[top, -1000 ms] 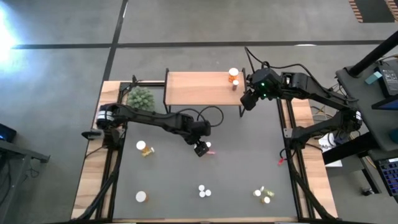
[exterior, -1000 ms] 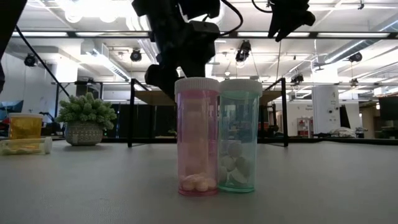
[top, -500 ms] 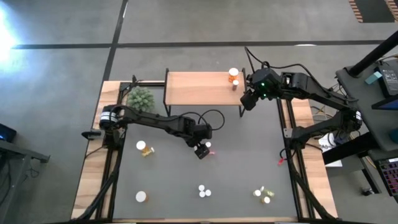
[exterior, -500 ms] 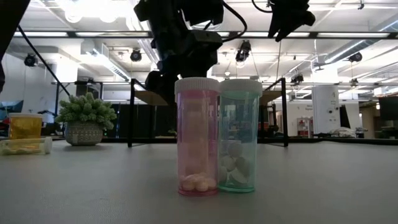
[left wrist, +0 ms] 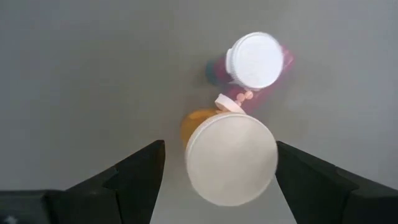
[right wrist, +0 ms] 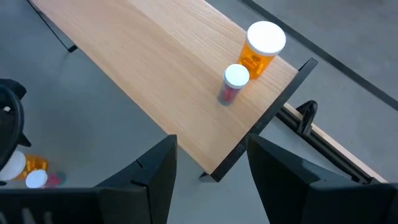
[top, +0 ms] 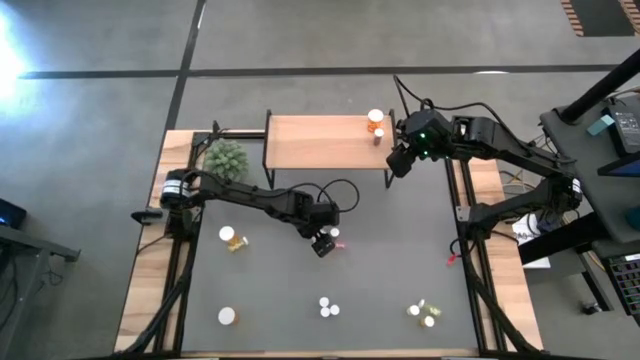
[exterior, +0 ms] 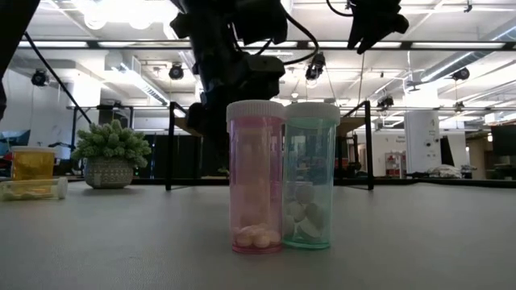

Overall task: Pick and place medicine bottles onto shelf by color
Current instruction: Put the large orange pill bottle on the shelf

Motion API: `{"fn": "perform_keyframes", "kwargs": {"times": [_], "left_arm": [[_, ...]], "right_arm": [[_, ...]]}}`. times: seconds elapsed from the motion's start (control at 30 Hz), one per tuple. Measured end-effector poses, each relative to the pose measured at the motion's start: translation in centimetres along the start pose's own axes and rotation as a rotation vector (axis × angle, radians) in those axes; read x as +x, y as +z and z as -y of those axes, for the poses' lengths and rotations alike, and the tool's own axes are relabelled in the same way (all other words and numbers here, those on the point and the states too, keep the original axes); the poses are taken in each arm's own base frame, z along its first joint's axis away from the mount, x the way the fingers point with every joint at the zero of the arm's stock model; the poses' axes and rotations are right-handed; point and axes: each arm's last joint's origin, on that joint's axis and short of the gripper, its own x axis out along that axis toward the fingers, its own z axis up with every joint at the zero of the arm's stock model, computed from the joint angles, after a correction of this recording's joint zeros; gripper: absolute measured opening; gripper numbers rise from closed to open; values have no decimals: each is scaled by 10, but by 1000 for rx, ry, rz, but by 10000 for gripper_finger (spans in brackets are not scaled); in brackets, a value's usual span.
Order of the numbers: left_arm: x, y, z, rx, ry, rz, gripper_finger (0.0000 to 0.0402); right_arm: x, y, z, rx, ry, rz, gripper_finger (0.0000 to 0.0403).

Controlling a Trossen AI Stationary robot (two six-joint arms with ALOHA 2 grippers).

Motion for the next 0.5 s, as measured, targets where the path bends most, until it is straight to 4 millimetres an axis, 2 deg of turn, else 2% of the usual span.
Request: {"fn": "perform_keyframes", "kwargs": {"times": [0.3,0.5], "left_arm": [[4,-1,-2,1,13,21,273],[4,-2,-2,1,16,19,237]], "right_arm": [[0,0,0,0,0,0,185],[0,0,0,0,0,0,185]]}}
